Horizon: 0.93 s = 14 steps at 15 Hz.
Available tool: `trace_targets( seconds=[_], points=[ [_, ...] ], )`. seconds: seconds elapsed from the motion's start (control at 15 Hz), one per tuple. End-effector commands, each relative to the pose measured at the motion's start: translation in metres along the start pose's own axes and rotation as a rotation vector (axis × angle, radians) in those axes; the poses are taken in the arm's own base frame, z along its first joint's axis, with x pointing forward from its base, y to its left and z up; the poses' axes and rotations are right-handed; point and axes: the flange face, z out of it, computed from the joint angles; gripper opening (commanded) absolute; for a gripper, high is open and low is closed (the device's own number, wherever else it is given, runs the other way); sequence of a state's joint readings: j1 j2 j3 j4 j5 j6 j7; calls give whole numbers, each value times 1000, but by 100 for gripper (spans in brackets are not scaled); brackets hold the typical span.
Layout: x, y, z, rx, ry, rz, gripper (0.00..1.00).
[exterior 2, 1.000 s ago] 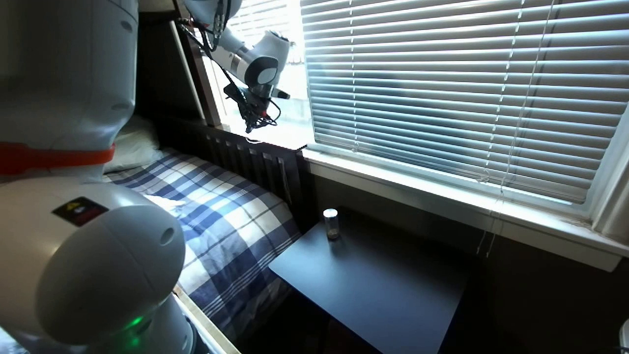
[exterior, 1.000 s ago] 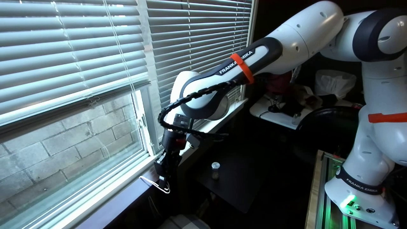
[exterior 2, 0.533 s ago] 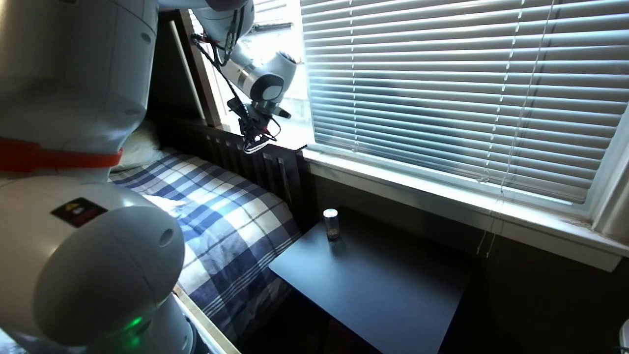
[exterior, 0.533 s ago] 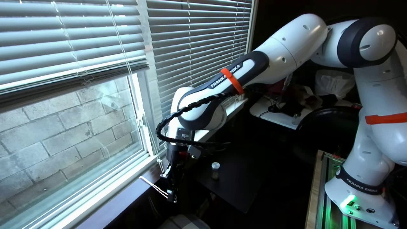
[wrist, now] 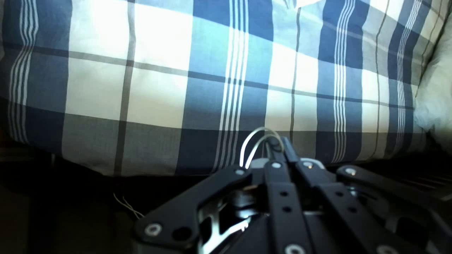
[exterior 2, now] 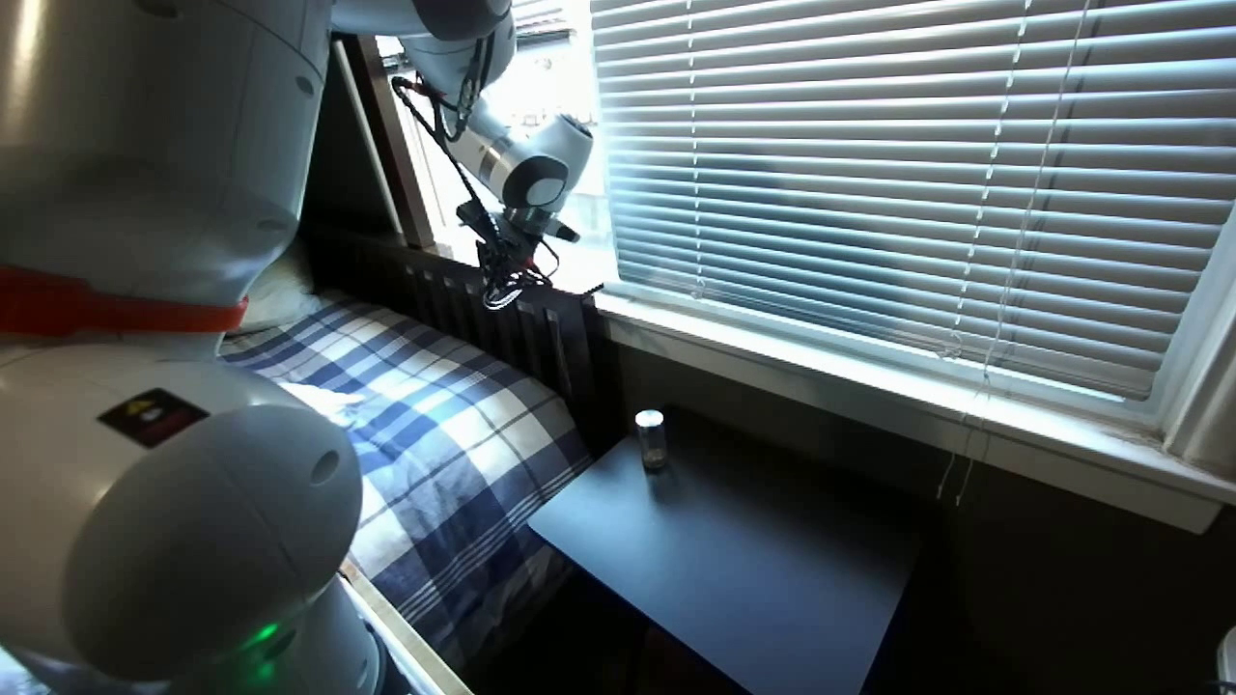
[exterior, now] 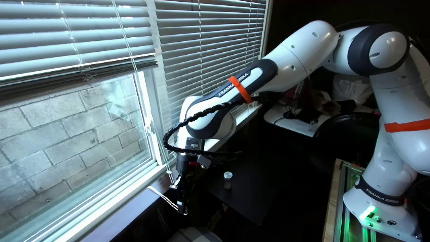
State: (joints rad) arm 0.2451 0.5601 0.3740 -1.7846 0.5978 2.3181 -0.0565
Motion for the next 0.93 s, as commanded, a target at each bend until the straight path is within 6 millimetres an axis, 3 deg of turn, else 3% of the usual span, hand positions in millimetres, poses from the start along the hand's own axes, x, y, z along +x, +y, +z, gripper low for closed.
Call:
trace_targets(
  seconds=[0.0, 0.87],
  points=[
    [1, -5, -1, -36, 17, -51, 0],
    [-1, -39, -33, -55, 191, -205, 0]
  ],
)
